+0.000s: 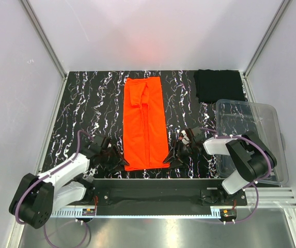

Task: Fold and stack the t-shirts
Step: Fold the tshirt

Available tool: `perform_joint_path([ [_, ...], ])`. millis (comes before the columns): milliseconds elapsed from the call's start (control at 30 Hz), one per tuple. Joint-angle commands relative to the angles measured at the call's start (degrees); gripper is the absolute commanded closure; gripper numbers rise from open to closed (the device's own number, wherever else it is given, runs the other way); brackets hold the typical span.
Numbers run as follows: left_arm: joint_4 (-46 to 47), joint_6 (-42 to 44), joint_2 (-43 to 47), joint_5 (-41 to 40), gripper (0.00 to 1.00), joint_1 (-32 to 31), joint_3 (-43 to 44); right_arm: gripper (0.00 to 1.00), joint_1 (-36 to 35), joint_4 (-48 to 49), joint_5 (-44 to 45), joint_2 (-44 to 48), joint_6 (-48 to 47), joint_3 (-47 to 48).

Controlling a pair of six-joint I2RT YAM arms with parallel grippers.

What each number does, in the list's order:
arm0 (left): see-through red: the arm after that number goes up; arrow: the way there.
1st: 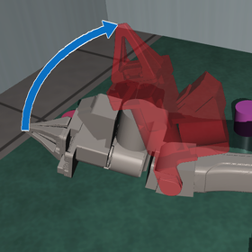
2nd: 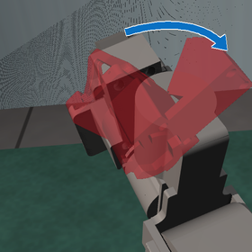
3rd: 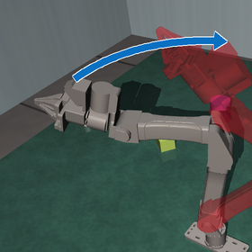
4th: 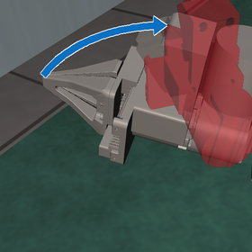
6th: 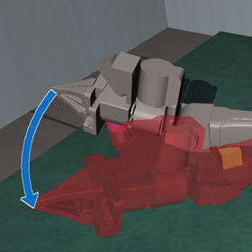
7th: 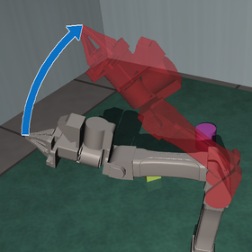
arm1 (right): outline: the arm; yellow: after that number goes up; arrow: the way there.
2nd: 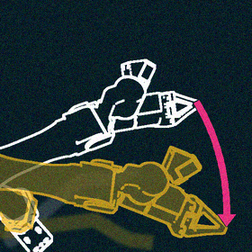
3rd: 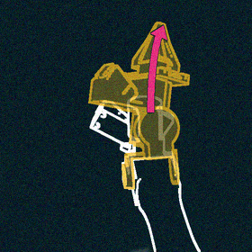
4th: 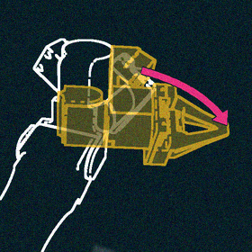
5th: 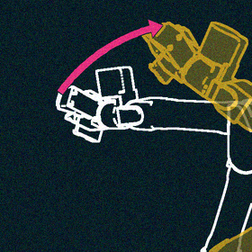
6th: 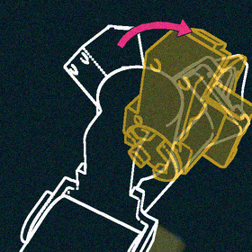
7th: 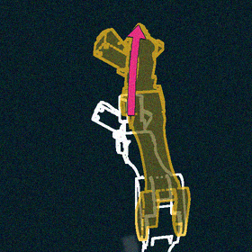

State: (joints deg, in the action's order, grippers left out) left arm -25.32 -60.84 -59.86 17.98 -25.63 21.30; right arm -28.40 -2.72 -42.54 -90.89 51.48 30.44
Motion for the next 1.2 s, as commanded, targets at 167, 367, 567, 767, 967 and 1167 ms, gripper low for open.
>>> perform_joint_path([
  [167,2.20,1.78,-1.84,-1.46,0.62,-0.56,-2.32,0.53,-0.51,1.05,6.34,-0.78,-0.42,-2.57],
  [367,5.72,2.39,-2.64,0.65,0.76,-0.48,-3.28,0.60,-0.60,1.93,5.63,-2.27,-0.33,-2.31],
  [567,9.33,1.07,-0.80,2.24,1.00,-0.48,-6.62,0.90,-0.69,2.28,5.54,-1.84,-0.07,-3.54],
  [767,7.31,-0.07,4.92,2.24,1.00,-0.83,-6.80,1.00,-2.79,2.19,5.72,2.99,1.95,-4.51],
  [967,1.86,2.38,4.84,2.24,1.00,-1.36,0.92,1.00,-3.33,-3.85,6.77,8.88,2.04,-1.70],
  [1167,-4.38,10.02,-6.37,-2.07,1.00,-0.04,17.79,1.00,1.58,-12.74,5.64,5.05,-2.78,10.86],
])
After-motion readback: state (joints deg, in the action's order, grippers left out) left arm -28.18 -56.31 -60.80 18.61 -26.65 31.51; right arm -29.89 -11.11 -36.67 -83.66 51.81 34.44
